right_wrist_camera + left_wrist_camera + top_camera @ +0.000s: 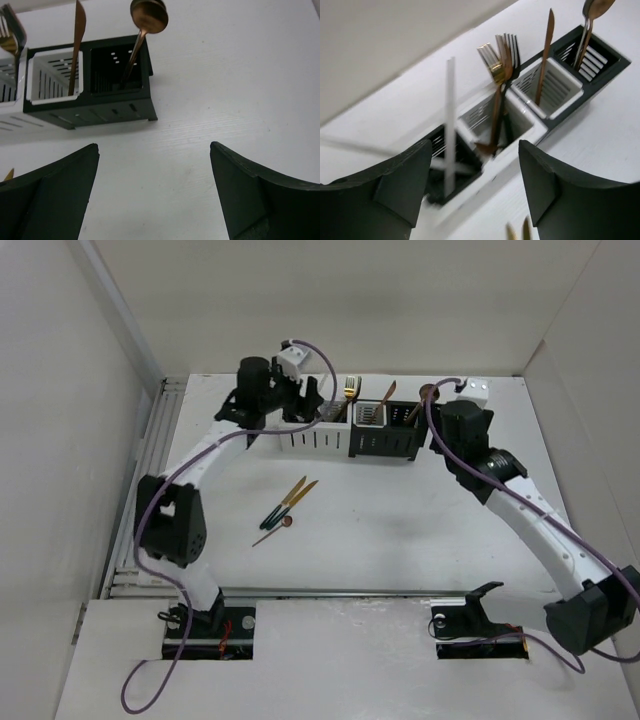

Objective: Sort the eating utensils into containers

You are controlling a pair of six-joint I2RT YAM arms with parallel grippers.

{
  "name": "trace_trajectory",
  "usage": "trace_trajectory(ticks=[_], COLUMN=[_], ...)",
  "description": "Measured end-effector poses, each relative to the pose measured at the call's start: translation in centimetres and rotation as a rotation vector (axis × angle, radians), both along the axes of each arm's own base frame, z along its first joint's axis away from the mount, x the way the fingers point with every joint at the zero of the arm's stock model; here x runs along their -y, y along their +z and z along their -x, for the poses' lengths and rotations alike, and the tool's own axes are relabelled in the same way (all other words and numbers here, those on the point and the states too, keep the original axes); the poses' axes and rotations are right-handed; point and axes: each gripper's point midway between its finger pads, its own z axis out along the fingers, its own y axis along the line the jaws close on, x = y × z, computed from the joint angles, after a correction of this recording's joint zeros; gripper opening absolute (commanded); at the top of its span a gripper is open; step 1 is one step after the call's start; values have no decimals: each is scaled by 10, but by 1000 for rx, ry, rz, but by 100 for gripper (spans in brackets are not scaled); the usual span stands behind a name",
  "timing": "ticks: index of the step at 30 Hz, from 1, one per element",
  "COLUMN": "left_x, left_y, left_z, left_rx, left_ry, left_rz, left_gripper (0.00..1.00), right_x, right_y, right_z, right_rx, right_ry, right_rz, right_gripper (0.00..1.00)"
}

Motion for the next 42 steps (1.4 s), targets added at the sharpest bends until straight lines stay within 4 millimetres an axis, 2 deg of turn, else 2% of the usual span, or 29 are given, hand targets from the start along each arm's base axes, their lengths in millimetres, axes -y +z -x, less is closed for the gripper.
trace_trajectory(ticks=[2, 3, 4, 6, 8, 11, 13, 14, 16, 18, 19, 23, 27, 32, 35, 37, 42], left_x=[-27, -41, -53, -72, -86, -103, -116, -122, -129, -129, -130, -126, -120, -119, -120, -119, -118], left_y=[26, 32, 34, 18, -21, -105, -157, -177, -200, -211, -215, -223, -222, -222, -216, -207, -181], left_z=[19, 32, 47, 80, 112, 157, 191, 207, 231, 234, 232, 215, 208, 210, 207, 197, 167], left_rx=[51, 72, 76, 57, -13, -195, -324, -377, -456, -491, -504, -532, -537, -544, -535, -515, -445], left_ry=[7, 12, 13, 4, -20, -64, -109, -128, -162, -169, -159, -110, -93, -105, -102, -85, -32], left_rz=[-73, -112, -147, -232, -316, -455, -549, -584, -631, -646, -649, -635, -615, -612, -608, -592, -540], left_gripper=[59, 53, 50, 49, 49, 58, 60, 61, 61, 58, 53, 46, 46, 54, 53, 46, 38], right_x=[-7, -10, -13, -20, -26, -35, -39, -40, -39, -37, -35, -28, -25, -19, -19, -19, -20], right_y=[-3, -7, -10, -19, -27, -34, -37, -36, -35, -34, -34, -28, -20, -20, -21, -22, -26], right_z=[12, 19, 24, 34, 45, 60, 67, 70, 75, 79, 81, 87, 91, 95, 96, 96, 94], right_rx=[6, 5, 4, -3, -16, -27, -35, -37, -38, -37, -38, -22, 4, 5, 1, 1, -12], right_ry=[23, 31, 37, 46, 56, 68, 74, 74, 68, 60, 55, 40, 31, 17, 16, 16, 15], right_rz=[-17, -27, -37, -58, -76, -107, -126, -133, -146, -157, -160, -171, -195, -196, -192, -192, -179], right_gripper=[97, 97, 97, 97, 95, 95, 94, 94, 94, 94, 94, 94, 94, 94, 94, 94, 94])
